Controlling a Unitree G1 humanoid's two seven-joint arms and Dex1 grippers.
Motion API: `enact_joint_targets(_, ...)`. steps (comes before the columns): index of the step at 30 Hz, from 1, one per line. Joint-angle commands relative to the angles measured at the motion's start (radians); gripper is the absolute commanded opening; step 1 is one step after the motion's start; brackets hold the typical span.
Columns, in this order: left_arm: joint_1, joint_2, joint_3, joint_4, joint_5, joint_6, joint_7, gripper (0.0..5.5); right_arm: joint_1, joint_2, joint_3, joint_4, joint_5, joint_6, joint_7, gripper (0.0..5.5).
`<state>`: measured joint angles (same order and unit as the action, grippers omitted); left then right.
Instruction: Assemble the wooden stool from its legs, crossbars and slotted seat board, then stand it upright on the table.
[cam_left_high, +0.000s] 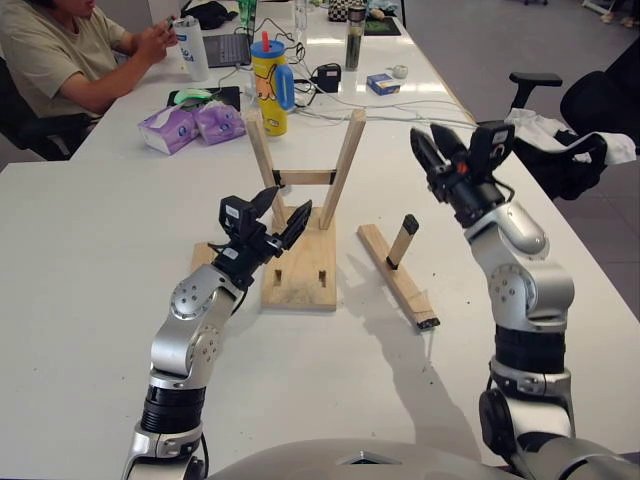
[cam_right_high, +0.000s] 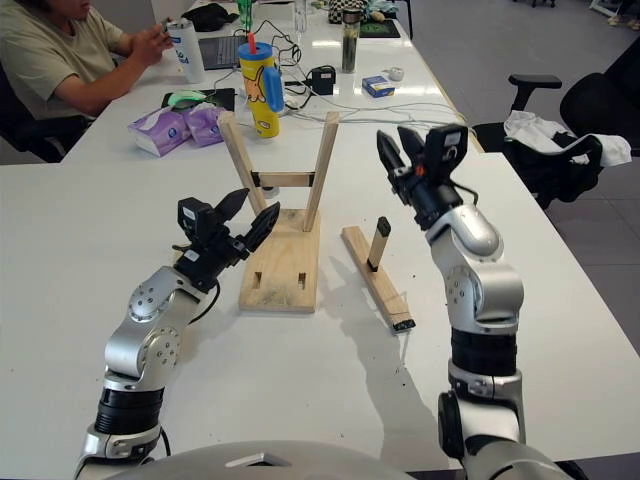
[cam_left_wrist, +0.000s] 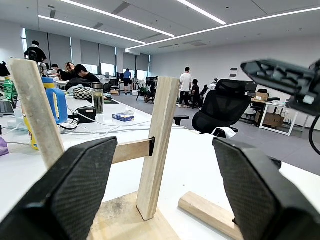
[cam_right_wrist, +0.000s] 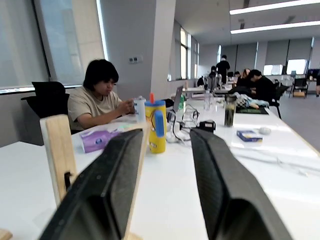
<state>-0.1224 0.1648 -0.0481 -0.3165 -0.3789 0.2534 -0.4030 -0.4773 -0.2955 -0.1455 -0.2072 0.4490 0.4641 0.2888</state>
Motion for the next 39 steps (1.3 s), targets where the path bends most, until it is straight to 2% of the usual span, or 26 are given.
enact_joint_targets(1,0.005,-0.004,0.016,0.015,0.005,-0.009,0.013,3.54,-0.061,0.027,0.025,0.060,-0.026,-0.014,-0.010,1.77)
enact_joint_targets(4,0.005,-0.013,0.019,0.014,0.001,-0.009,0.025,3.54,-0.051,0.058,0.044,0.071,-0.051,-0.031,-0.035,1.77)
enact_joint_targets(8,0.017,-0.022,0.017,0.003,0.000,-0.007,0.035,3.54,0.189,0.119,0.136,0.141,-0.141,-0.070,-0.066,1.77)
enact_joint_targets(9,0.019,-0.024,0.021,0.003,-0.005,-0.005,0.038,3.54,0.228,0.118,0.174,0.193,-0.185,-0.051,-0.088,1.77)
enact_joint_targets(12,0.012,-0.026,0.024,0.014,-0.005,-0.009,0.036,3.54,0.282,0.118,0.190,0.294,-0.251,-0.066,-0.126,1.77)
enact_joint_targets(20,-0.006,-0.028,0.036,0.031,0.002,-0.022,0.037,3.54,0.172,0.089,0.148,0.265,-0.261,-0.080,-0.108,1.77)
enact_joint_targets(31,-0.029,-0.039,0.021,0.060,0.006,-0.037,0.025,3.54,0.107,0.108,0.133,0.200,-0.258,-0.156,-0.094,1.77)
enact_joint_targets(34,-0.032,-0.043,0.025,0.070,0.010,-0.049,0.026,3.54,0.038,0.105,0.108,0.158,-0.260,-0.184,-0.112,1.77)
enact_joint_targets(39,-0.007,-0.046,0.018,0.049,0.019,-0.057,0.039,3.54,-0.049,0.089,0.091,0.061,-0.249,-0.128,-0.124,1.77)
